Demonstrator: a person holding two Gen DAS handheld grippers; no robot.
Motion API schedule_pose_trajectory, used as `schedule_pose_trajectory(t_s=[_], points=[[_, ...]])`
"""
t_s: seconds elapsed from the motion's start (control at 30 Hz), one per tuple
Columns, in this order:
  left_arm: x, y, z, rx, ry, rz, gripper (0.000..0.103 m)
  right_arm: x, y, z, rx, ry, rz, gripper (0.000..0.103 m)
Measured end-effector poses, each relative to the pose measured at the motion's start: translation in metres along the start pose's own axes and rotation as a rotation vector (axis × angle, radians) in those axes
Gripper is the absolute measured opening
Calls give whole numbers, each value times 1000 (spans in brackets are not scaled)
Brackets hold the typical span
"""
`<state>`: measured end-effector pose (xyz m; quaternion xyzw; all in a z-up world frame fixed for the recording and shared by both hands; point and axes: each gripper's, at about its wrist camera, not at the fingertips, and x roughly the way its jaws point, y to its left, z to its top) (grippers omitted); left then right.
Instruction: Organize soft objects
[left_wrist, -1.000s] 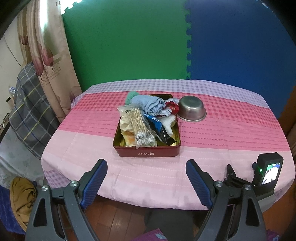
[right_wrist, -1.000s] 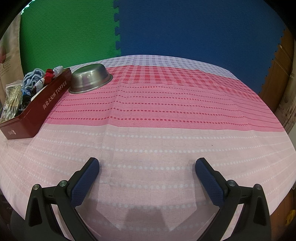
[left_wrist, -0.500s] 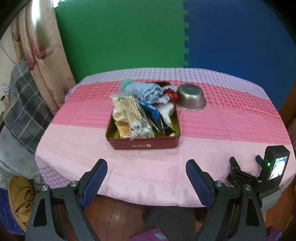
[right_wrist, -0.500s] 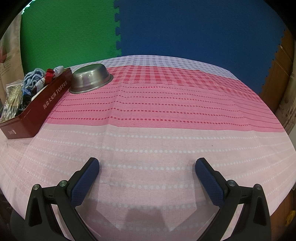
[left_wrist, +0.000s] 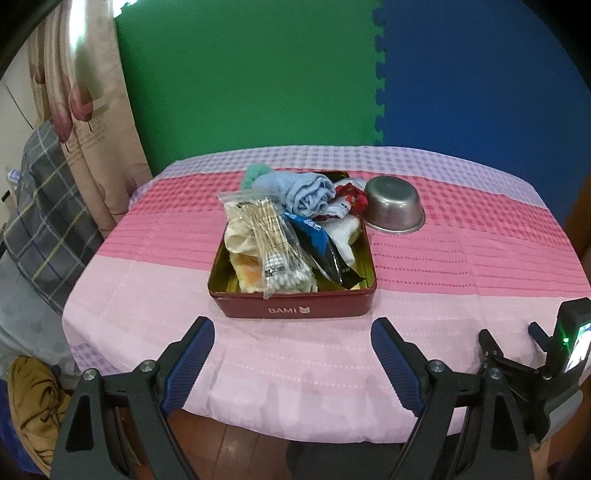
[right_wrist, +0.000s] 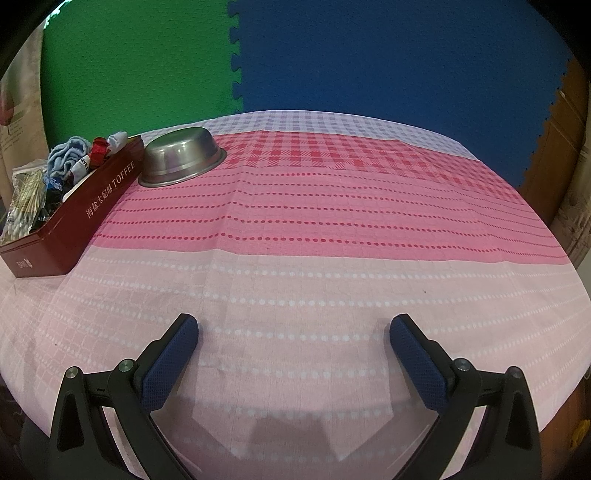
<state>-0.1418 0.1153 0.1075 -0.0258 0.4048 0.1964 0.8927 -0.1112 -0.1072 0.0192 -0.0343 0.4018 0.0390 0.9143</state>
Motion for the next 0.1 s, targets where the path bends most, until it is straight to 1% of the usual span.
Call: schedule_pose_trajectory(t_s=[0.1], points=[[-1,-1,1,6,7,0,89,0,1,1,0,3,-2,103]])
